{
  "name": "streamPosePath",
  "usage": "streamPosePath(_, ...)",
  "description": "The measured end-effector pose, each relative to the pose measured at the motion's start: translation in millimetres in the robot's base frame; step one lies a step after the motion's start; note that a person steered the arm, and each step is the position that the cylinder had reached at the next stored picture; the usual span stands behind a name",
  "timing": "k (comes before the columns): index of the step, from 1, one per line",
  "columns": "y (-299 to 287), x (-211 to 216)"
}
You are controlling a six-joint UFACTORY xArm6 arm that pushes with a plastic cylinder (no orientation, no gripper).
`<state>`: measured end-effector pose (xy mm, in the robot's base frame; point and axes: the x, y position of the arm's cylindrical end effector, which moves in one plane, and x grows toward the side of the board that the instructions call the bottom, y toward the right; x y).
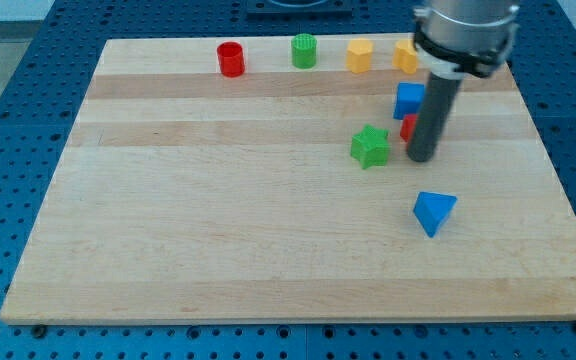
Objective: Push the red circle to the bottom of the red star
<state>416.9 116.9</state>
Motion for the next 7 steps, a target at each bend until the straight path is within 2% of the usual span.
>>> streamPosePath(1, -123, -10)
streamPosePath(2, -195, -8)
streamPosePath(3, -185, -41)
streamPosePath(4, -148, -93)
streamPosePath(6, -257, -135)
streamPosePath(7, -255, -178)
